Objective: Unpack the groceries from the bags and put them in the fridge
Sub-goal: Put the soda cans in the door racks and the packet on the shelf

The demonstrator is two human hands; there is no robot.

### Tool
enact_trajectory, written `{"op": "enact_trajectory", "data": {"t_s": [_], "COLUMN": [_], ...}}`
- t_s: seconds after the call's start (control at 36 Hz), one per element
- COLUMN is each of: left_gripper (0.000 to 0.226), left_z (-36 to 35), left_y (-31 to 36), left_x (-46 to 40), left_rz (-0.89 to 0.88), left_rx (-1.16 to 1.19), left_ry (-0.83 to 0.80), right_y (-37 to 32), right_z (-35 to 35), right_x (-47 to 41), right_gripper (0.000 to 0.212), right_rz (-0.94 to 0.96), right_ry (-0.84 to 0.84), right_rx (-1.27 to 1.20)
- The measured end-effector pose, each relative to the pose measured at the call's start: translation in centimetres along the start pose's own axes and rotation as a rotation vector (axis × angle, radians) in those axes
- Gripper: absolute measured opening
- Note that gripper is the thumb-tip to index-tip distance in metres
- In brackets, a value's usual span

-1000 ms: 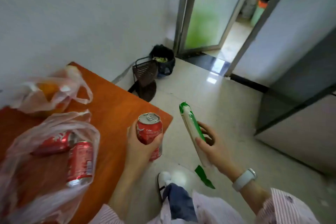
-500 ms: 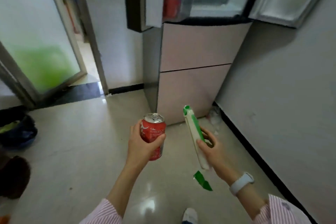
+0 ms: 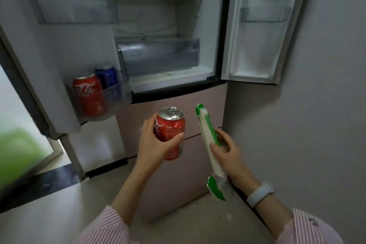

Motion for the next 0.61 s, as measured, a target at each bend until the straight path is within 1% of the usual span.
{"op": "enact_trajectory", "data": {"t_s": [0.14, 0.25, 0.33, 0.42, 0.47, 0.53, 0.61], "left_gripper": [0.072, 0.084, 0.089, 0.085, 0.08, 0.078, 0.077], "left_z": [-0.4, 0.5, 1.7, 3.0, 4.0, 5.2, 6.7], "left_y": [5.4, 9.5, 12.9, 16.4, 18.4, 20.0, 21.2], "left_x": [-8.5, -14.0, -16.9, -19.5, -21.3, -22.9, -25.2], "left_rz": [-0.214, -0.393, -0.513, -0.625, -0.674, -0.706, -0.666], "left_rx": [-0.016, -0.001, -0.02, -0.068, -0.114, -0.187, -0.308], "left_ry": [0.097, 0.229, 0.319, 0.409, 0.473, 0.54, 0.615], "right_y": [-4.0, -8.5, -12.1, -15.1, -16.7, -18.0, -19.1], "right_z": [-3.6, -7.5, -10.3, -12.9, -14.6, -16.2, -18.5], "right_x": [-8.5, -14.3, -17.7, -20.5, -21.9, -23.0, -24.8], "right_gripper": [0.042, 0.04, 0.045, 0.044, 0.044, 0.049, 0.054], "right_rz": [0.141, 0.297, 0.392, 0.444, 0.463, 0.477, 0.459], "right_ry": [-0.044, -0.104, -0.135, -0.21, -0.26, -0.302, -0.355], "right_rx": [-0.155, -0.301, -0.397, -0.488, -0.559, -0.613, -0.699]}}
Point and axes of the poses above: each hand's wrist, its own x-axis away from the middle knuckle, its own z-axis out of the back of the hand, y = z × x, the point moved 3 cm from there along -x, towards the middle knuckle, and after that the axes turned 12 degrees about y, right-handed, at the moved point
